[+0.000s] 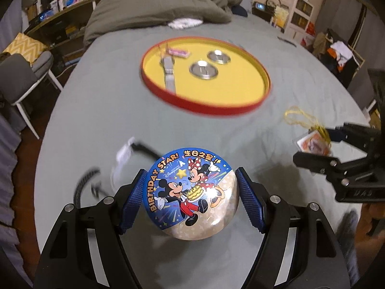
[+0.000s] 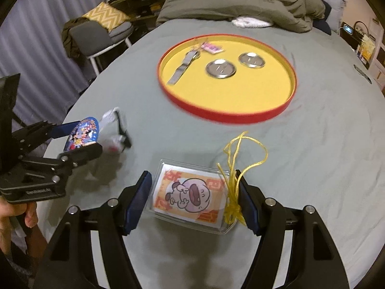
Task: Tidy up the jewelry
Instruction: 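Carry the Mickey button with the left tool while the right tool carries the card holder to the tray, then open both tools to release the button and card holder in the tray, then grasp the black watch band with the left tool while the right tool grasps the white band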
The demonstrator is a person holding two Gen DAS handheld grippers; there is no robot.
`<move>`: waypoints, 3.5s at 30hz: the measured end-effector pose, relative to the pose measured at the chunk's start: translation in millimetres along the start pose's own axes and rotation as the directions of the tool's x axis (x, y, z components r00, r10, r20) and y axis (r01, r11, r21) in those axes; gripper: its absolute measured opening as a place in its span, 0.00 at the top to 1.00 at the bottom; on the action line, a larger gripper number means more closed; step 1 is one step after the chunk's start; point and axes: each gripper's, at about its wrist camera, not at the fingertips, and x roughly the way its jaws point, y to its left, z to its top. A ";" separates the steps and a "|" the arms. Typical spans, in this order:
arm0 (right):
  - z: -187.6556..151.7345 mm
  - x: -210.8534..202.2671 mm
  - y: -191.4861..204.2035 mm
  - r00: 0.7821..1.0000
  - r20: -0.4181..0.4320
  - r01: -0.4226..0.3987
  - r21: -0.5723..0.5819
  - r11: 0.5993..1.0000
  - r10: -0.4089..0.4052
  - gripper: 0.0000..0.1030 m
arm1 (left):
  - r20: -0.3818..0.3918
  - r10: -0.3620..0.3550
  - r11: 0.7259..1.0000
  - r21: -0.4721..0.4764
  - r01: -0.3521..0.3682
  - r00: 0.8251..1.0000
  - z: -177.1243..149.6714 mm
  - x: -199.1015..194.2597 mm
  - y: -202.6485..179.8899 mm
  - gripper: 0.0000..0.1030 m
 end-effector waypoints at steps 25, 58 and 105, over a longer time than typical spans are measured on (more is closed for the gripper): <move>155.4 138.5 -131.3 0.998 -0.015 0.061 0.132 0.989 -0.059 0.38 | -0.064 0.024 0.994 0.112 -0.016 0.998 136.3 184.0 -72.4 0.30; 132.0 70.1 -95.7 0.989 0.146 0.015 0.146 0.989 -0.036 0.14 | 0.075 0.083 0.987 0.129 -0.093 0.994 109.5 100.6 -50.0 0.06; 48.9 158.1 110.3 0.987 -0.163 -0.018 -0.120 0.993 -0.002 0.15 | -0.036 0.204 0.979 -0.005 -0.204 0.978 -80.0 54.8 108.3 0.05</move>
